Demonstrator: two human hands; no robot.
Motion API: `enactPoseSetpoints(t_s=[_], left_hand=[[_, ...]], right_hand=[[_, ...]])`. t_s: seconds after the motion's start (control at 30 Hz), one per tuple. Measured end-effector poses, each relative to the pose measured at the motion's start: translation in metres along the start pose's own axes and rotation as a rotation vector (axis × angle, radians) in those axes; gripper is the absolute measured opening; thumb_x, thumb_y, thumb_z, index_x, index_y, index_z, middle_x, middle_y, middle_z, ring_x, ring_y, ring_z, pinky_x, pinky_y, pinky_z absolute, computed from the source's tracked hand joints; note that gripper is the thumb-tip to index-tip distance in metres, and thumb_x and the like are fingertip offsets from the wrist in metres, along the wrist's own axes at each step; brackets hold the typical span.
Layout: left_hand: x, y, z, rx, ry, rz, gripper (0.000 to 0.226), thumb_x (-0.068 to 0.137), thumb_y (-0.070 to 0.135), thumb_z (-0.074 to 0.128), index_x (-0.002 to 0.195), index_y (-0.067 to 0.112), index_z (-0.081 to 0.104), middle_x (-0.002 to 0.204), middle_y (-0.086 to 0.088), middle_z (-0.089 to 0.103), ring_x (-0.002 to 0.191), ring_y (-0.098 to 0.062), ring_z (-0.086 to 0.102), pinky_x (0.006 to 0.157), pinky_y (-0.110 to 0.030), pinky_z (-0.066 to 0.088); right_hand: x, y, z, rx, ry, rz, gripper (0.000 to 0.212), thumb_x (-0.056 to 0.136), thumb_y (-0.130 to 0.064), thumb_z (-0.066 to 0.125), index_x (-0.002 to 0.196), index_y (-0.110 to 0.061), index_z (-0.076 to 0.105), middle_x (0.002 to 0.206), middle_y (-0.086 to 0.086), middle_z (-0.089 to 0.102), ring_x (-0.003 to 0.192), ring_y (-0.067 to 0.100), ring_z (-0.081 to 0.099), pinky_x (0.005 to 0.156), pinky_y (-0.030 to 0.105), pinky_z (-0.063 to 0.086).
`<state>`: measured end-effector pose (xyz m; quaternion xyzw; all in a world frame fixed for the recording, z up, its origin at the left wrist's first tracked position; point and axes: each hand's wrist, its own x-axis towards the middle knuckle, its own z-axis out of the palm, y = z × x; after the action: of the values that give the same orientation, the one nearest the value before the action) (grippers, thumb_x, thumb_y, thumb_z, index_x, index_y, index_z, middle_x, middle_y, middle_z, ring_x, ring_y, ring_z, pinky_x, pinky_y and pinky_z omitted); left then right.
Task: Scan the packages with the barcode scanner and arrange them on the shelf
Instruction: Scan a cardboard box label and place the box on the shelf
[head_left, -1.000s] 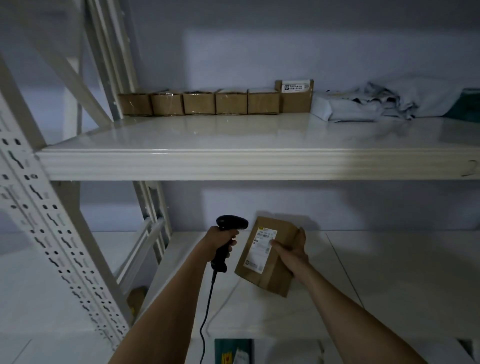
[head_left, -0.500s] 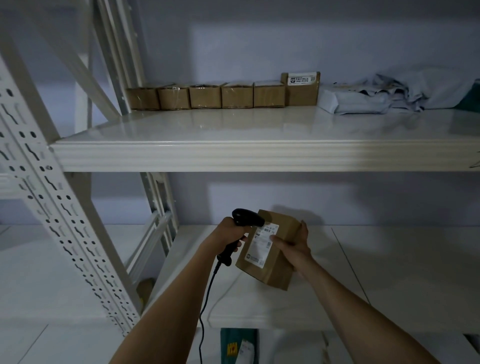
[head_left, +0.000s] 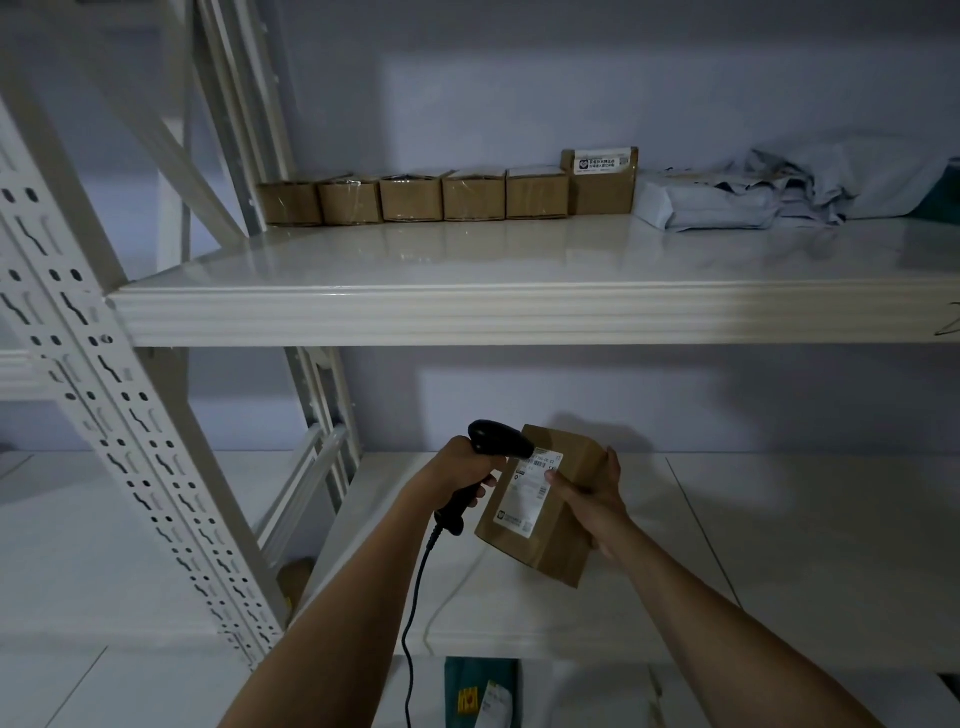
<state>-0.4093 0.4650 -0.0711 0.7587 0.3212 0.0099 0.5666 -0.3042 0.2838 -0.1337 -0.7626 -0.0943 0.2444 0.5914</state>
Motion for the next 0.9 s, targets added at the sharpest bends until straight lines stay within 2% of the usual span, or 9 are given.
enactPoseSetpoints(t_s=[0.17,0.27,0.37,0.9], left_hand=[[-0.0038,0.0,0.0018,0.001,-0.03,-0.004,0.033,0.065,0.037,0.068,0.084,0.01,0.067,0.068,-0.005,0.06,0.054,-0.017,0.049,0.051,-0.027,0.044],[-0.0012,-0.0021,0.0032,0.006,-0.018,-0.017,0.019,0.078,0.026,0.065,0.085,0.009,0.067,0.069,-0.005,0.061,0.053,-0.016,0.049,0.049,-0.026,0.045],[-0.0002,-0.0039,0.0035,0.013,0.008,-0.039,0.011,0.081,0.02,0.062,0.084,0.01,0.067,0.069,-0.005,0.061,0.052,-0.017,0.049,0.048,-0.025,0.045],[-0.0047,-0.0072,0.004,-0.055,0.023,-0.052,0.013,0.082,0.013,0.062,0.091,0.005,0.067,0.075,-0.009,0.063,0.056,-0.019,0.053,0.051,-0.028,0.048]], right_hand=[[-0.0012,0.0009,-0.0013,-0.005,-0.008,0.01,0.132,0.053,-0.068,0.084,0.145,-0.06,-0.009,0.147,0.0,0.046,0.136,0.036,0.041,0.103,0.064,0.044],[-0.0009,0.0011,-0.0038,0.003,-0.002,0.006,0.131,0.053,-0.068,0.084,0.146,-0.058,-0.007,0.146,0.002,0.048,0.136,0.037,0.041,0.102,0.066,0.043],[-0.0017,0.0015,-0.0062,0.008,-0.005,0.01,0.131,0.054,-0.067,0.085,0.147,-0.058,-0.007,0.145,0.002,0.049,0.137,0.036,0.041,0.102,0.067,0.043],[-0.0018,0.0019,-0.0096,-0.001,-0.031,0.016,0.126,0.056,-0.066,0.085,0.145,-0.06,-0.004,0.143,0.0,0.052,0.134,0.036,0.045,0.102,0.067,0.044]])
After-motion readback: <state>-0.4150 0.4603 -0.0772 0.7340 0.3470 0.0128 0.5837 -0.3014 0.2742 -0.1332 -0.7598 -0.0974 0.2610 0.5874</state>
